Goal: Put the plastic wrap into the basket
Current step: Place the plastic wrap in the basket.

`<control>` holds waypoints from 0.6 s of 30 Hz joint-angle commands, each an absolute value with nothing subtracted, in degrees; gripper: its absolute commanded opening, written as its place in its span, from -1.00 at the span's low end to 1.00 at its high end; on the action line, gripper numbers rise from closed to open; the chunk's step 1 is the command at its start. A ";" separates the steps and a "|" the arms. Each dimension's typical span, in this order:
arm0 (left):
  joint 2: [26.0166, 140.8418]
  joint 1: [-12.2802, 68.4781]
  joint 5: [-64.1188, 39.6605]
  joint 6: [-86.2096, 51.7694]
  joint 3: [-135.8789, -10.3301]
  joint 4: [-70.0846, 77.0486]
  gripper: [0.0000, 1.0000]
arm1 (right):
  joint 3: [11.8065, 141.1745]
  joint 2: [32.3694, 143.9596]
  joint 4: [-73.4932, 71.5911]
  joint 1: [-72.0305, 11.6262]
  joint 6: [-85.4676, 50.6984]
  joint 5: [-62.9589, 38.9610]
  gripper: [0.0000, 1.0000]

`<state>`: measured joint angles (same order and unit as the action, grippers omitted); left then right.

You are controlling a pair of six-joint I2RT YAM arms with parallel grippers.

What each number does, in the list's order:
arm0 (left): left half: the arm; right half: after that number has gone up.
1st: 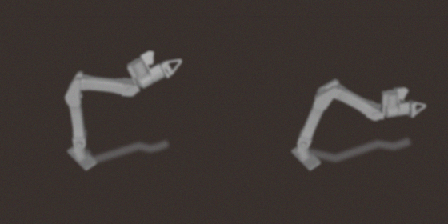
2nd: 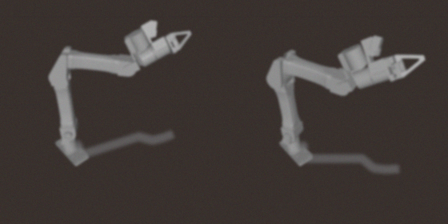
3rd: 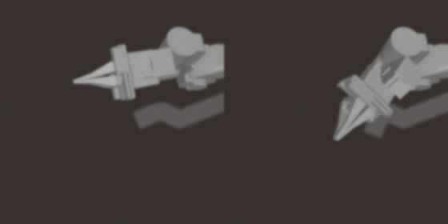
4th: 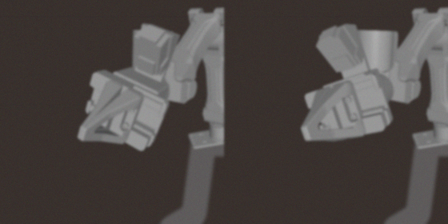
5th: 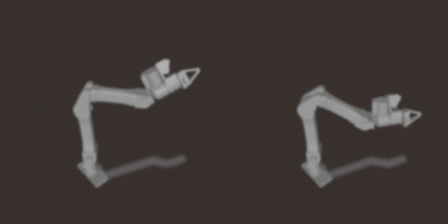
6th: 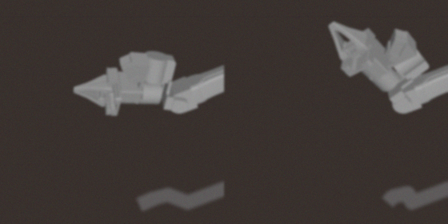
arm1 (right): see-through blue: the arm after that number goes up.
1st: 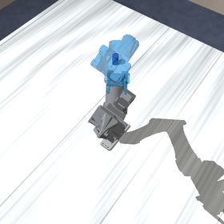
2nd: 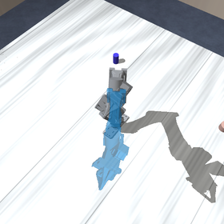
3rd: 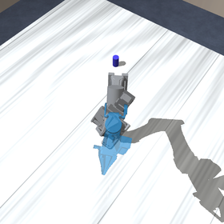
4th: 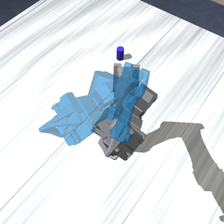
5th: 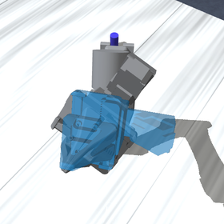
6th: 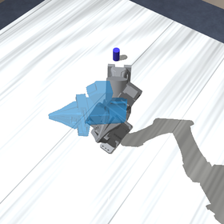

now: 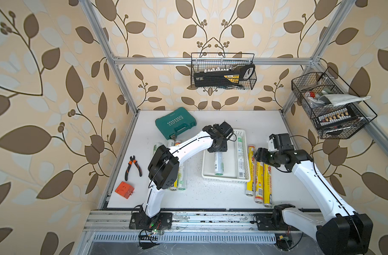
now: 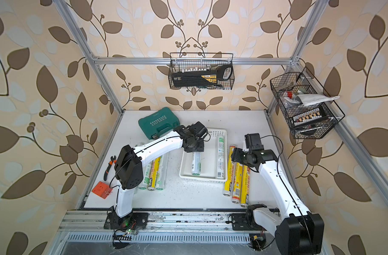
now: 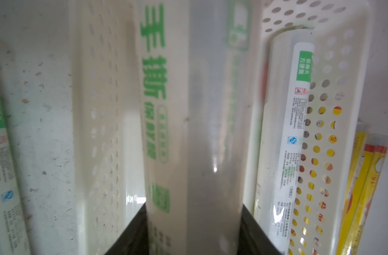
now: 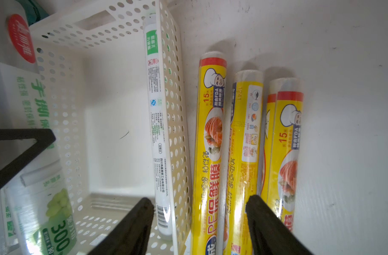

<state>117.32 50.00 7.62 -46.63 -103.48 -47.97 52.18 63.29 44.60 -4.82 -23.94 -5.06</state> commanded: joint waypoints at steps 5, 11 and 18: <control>119.63 50.71 5.57 -48.86 -106.89 -42.48 -0.26 | 50.45 61.53 44.27 -3.26 -22.93 -6.94 0.41; 122.57 50.80 4.10 -49.31 -108.11 -41.33 -0.27 | 50.09 61.40 44.12 -2.46 -22.85 -7.38 0.40; 125.28 50.88 2.49 -49.86 -108.47 -39.86 -0.27 | 49.63 61.18 43.90 -1.74 -22.85 -7.81 0.41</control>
